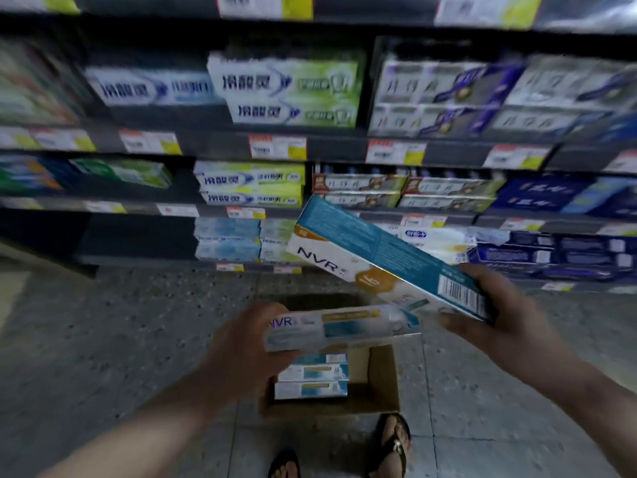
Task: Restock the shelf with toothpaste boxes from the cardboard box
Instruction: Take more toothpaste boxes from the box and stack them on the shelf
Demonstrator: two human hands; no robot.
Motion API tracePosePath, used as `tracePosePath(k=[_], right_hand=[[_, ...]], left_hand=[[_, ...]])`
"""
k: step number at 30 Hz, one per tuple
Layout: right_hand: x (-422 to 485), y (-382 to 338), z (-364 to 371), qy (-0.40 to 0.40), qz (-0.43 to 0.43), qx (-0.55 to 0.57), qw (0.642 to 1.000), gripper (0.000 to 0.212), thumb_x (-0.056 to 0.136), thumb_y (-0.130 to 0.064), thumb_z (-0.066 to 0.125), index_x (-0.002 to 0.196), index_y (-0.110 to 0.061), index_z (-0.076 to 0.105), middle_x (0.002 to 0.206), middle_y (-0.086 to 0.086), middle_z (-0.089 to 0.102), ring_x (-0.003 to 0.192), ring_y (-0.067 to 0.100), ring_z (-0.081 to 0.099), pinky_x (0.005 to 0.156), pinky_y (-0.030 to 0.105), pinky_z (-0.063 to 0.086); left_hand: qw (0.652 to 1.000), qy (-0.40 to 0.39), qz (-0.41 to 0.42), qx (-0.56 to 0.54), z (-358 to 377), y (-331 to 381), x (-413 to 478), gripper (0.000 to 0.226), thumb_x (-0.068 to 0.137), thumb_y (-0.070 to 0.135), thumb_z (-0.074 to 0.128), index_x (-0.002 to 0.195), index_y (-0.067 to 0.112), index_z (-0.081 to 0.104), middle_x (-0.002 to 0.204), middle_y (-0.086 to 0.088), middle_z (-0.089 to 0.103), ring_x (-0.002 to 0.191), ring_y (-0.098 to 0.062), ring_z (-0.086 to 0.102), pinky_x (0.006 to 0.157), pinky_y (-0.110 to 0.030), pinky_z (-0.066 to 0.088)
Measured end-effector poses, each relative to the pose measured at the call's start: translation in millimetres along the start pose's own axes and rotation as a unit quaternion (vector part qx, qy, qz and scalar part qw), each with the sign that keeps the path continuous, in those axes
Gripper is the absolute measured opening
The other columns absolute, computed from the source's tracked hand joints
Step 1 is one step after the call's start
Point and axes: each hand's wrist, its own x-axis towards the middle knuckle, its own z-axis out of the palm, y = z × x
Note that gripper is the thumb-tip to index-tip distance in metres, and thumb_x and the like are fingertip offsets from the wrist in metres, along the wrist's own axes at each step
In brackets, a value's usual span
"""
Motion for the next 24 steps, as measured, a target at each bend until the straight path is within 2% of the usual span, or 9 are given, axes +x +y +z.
tracePosePath(k=[2, 4, 6, 8, 9, 12, 16, 19, 24], right_hand=[[-22.8, -35.3, -30.4, 0.022, 0.01, 0.02, 1.0, 0.055, 0.07, 0.005, 0.073, 0.1, -0.033, 0.048, 0.093, -0.011, 0.06, 0.073, -0.016, 0.058, 0.057, 0.001, 0.041], [-49.0, -69.4, -61.7, 0.057, 0.007, 0.025, 0.998, 0.053, 0.066, -0.009, 0.079, 0.095, -0.039, 0.047, 0.098, -0.008, 0.061, 0.076, -0.016, 0.058, 0.061, 0.001, 0.043], [-76.8, -97.3, -91.9, 0.094, 0.013, 0.012, 0.995, 0.059, 0.048, -0.042, 0.086, 0.095, -0.05, 0.051, 0.104, -0.008, 0.061, 0.084, -0.012, 0.059, 0.069, 0.003, 0.045], [-105.9, -110.0, -120.2, 0.138, 0.017, 0.003, 0.99, 0.066, 0.033, -0.077, 0.071, 0.094, -0.063, 0.05, 0.106, -0.012, 0.06, 0.091, -0.005, 0.058, 0.077, 0.007, 0.045], [-120.2, -115.6, -133.9, 0.159, 0.017, 0.0, 0.987, 0.067, 0.031, -0.083, 0.064, 0.094, -0.066, 0.048, 0.106, -0.013, 0.06, 0.093, -0.003, 0.058, 0.08, 0.009, 0.045], [-165.7, -127.1, -172.2, 0.218, 0.023, 0.005, 0.976, 0.067, 0.03, -0.084, 0.063, 0.094, -0.067, 0.048, 0.1, -0.017, 0.064, 0.092, -0.004, 0.057, 0.082, 0.01, 0.045], [-228.6, -135.2, -223.9, 0.27, 0.042, -0.032, 0.961, 0.067, 0.031, -0.082, 0.065, 0.095, -0.067, 0.047, 0.107, -0.032, 0.055, 0.097, 0.0, 0.056, 0.085, 0.015, 0.045], [-276.8, -132.8, -263.9, 0.307, 0.061, -0.058, 0.948, 0.053, 0.042, -0.06, 0.069, 0.092, -0.061, 0.051, 0.101, -0.021, 0.061, 0.096, -0.003, 0.056, 0.084, 0.02, 0.046], [-365.7, -101.6, -339.3, 0.347, 0.092, -0.078, 0.93, 0.049, 0.06, -0.044, 0.075, 0.099, -0.05, 0.046, 0.108, -0.013, 0.059, 0.098, 0.001, 0.057, 0.082, 0.024, 0.051]], left_hand=[[0.999, -0.016, 0.034, -0.011, -26.7, 34.5, -7.0, 0.041, 0.054, 0.053, 0.068, 0.09, 0.047, 0.048, 0.088, 0.02, 0.058, 0.081, -0.001, 0.06, 0.072, -0.032, 0.054], [0.997, -0.038, 0.06, -0.017, -50.4, 76.1, -15.3, 0.051, 0.065, 0.035, 0.076, 0.108, 0.038, 0.049, 0.098, 0.021, 0.057, 0.084, 0.004, 0.055, 0.08, -0.022, 0.051], [0.995, -0.043, 0.093, -0.013, -69.2, 115.5, -25.1, 0.066, 0.06, 0.042, 0.076, 0.118, 0.028, 0.05, 0.1, 0.027, 0.048, 0.085, 0.008, 0.049, 0.073, -0.003, 0.04], [0.99, -0.052, 0.129, -0.003, -83.8, 154.1, -35.7, 0.08, 0.044, 0.063, 0.063, 0.117, 0.032, 0.05, 0.097, 0.032, 0.043, 0.09, 0.002, 0.051, 0.067, 0.0, 0.036], [0.988, -0.061, 0.141, 0.005, -88.8, 171.8, -39.6, 0.08, 0.045, 0.062, 0.064, 0.118, 0.033, 0.051, 0.098, 0.029, 0.046, 0.095, -0.002, 0.053, 0.066, -0.001, 0.035], [0.98, -0.079, 0.18, 0.033, -92.6, 225.5, -49.8, 0.065, 0.064, 0.041, 0.078, 0.122, 0.027, 0.051, 0.109, 0.018, 0.048, 0.104, -0.003, 0.047, 0.07, -0.004, 0.033], [0.956, -0.124, 0.262, 0.03, -77.8, 299.6, -67.7, 0.058, 0.054, 0.052, 0.075, 0.104, 0.042, 0.048, 0.104, 0.028, 0.046, 0.101, 0.003, 0.05, 0.075, -0.002, 0.033], [0.946, -0.145, 0.288, 0.026, -52.1, 358.9, -85.5, 0.054, 0.056, 0.042, 0.076, 0.096, 0.046, 0.04, 0.098, 0.035, 0.04, 0.096, 0.002, 0.047, 0.076, -0.005, 0.035], [0.927, -0.171, 0.333, 0.024, 22.9, 459.2, -118.0, 0.048, 0.067, 0.027, 0.076, 0.102, 0.039, 0.046, 0.101, 0.026, 0.047, 0.1, -0.005, 0.049, 0.074, -0.015, 0.036]])
